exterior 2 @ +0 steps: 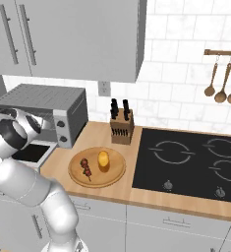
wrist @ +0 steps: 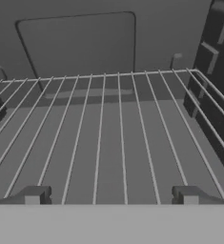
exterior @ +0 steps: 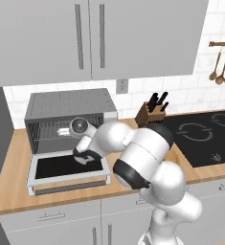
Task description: Pick up the kebab skewer and baguette bread, and place them inside the toaster oven. Close the toaster oven door and start by setting the timer.
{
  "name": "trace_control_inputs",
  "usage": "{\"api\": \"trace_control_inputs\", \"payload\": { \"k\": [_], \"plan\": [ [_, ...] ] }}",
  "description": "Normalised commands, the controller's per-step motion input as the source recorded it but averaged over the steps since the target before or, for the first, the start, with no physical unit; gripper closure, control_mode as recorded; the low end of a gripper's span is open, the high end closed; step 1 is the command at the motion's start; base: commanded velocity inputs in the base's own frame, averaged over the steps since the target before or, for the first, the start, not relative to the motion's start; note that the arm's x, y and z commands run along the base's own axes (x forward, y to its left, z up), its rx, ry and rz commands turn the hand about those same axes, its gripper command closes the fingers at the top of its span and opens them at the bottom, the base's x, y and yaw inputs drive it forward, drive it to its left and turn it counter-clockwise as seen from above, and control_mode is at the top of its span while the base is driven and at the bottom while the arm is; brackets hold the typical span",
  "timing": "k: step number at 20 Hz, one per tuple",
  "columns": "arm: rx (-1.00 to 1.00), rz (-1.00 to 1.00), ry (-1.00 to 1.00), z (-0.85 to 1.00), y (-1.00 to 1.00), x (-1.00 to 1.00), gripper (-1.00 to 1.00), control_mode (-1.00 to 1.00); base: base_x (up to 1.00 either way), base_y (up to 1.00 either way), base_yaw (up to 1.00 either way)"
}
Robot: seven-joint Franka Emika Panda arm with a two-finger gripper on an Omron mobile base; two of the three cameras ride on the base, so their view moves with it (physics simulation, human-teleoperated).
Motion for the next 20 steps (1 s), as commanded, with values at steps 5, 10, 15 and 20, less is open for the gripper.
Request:
{"api": "trace_control_inputs", "payload": {
  "k": [5,10,15,20],
  "plan": [
    [0.00,0.00,0.10,-0.21,0.00,0.01,-1.00,-1.00,0.00,0.00,0.00],
    [0.00,0.00,0.15,-0.38,0.00,-0.08,-1.00,-1.00,0.00,0.00,0.00],
    [0.00,0.00,0.04,-0.60,0.00,-0.34,-1.00,-1.00,0.00,0.00,0.00],
    [0.00,0.00,0.00,-0.74,0.03,-0.47,-1.00,-1.00,0.00,0.00,0.00]
  ]
}}
